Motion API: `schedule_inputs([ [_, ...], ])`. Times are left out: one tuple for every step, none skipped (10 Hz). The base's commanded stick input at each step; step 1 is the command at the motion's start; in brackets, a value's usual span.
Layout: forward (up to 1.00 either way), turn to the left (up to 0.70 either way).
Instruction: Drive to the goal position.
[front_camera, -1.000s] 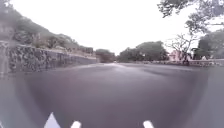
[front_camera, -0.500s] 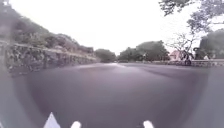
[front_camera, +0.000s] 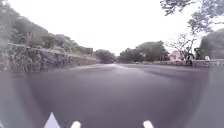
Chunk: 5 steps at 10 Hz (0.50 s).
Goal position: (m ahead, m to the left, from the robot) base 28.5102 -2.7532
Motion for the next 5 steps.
schedule_inputs([
  [0.7,0.0],
  [0.7,0.0],
  [0.7,0.0],
  [0.7,0.0],
  [0.7,0.0],
])
